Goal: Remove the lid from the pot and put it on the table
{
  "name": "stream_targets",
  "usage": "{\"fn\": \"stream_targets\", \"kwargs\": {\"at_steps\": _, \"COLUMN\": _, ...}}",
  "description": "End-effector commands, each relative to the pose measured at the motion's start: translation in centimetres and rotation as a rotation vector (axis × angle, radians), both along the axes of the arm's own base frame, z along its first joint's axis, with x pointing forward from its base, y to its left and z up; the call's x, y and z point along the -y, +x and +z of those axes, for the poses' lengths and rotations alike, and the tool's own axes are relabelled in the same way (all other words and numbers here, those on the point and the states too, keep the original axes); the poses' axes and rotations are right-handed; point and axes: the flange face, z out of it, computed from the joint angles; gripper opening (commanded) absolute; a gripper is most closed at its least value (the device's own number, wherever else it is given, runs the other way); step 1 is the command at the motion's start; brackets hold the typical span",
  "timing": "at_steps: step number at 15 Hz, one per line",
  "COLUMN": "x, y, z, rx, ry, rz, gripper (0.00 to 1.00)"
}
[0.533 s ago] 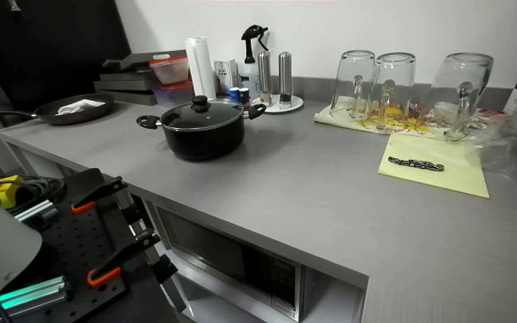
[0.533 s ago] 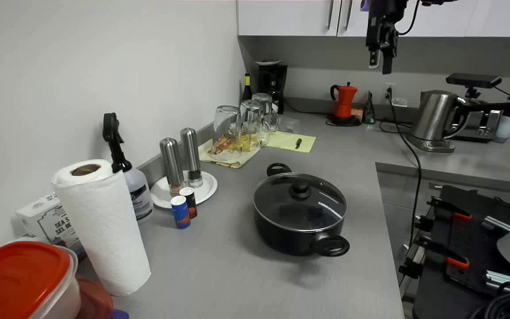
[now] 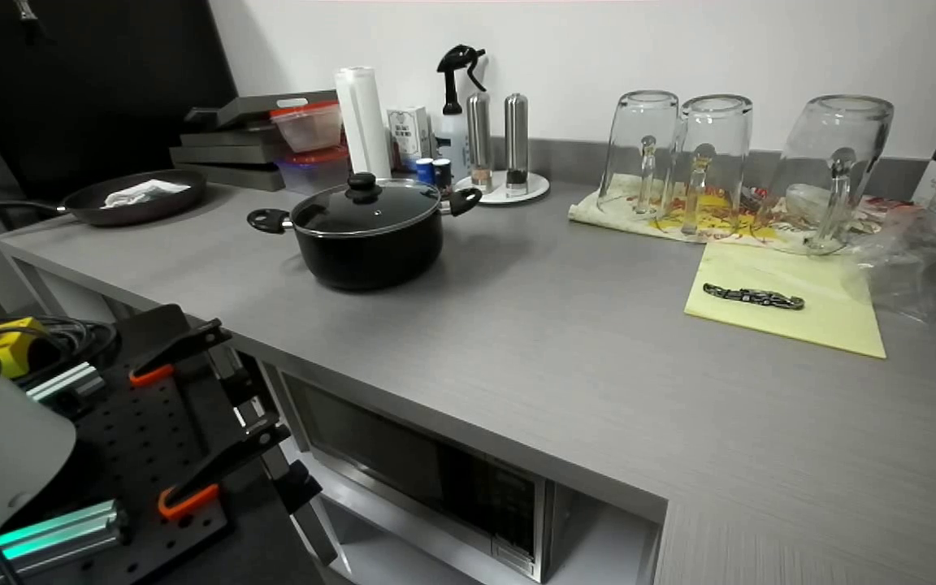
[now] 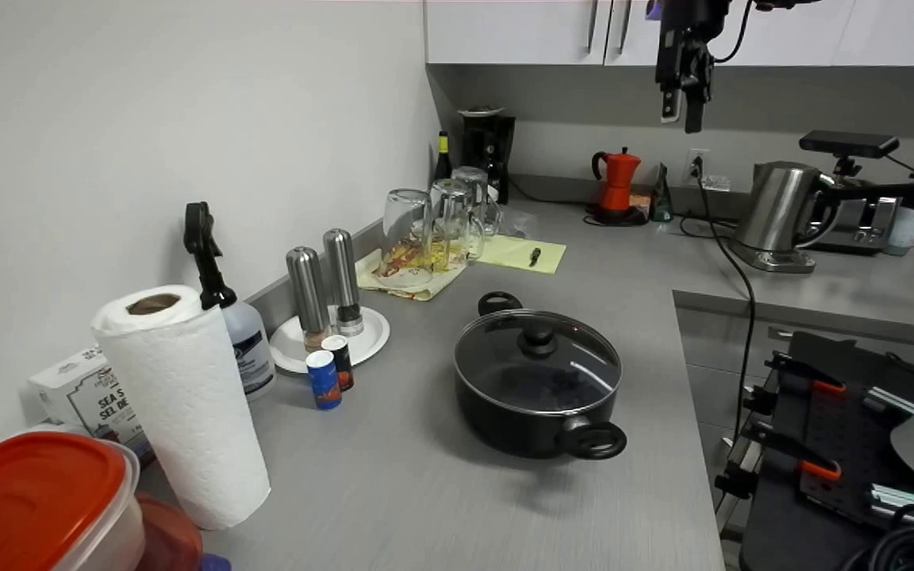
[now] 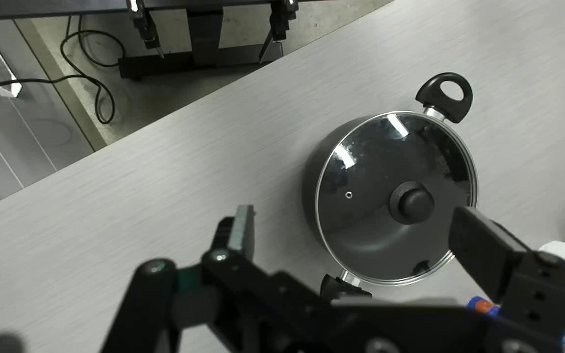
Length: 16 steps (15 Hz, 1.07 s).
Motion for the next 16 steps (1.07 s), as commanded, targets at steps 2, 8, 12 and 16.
{"fn": "stream_targets", "kwargs": {"at_steps": 2, "x": 0.0, "y": 0.0, "z": 0.1, "rx": -0.001, "ry": 0.0, "rz": 0.0, "gripper": 1.0}}
{"fn": "stream_targets", "kwargs": {"at_steps": 8, "x": 0.0, "y": 0.0, "z": 0.1, "rx": -0.001, "ry": 0.0, "rz": 0.0, "gripper": 1.0}}
{"fn": "stream_targets", "kwargs": {"at_steps": 12, "x": -0.4, "y": 0.3, "z": -0.4, "rx": -0.002, "ry": -0.001, "rz": 0.005, "gripper": 1.0}}
{"fn": "stream_targets", "kwargs": {"at_steps": 16, "x": -3.4, "y": 1.8, "z": -3.4, "rx": -0.017, "ry": -0.028, "rz": 0.053, "gripper": 1.0}}
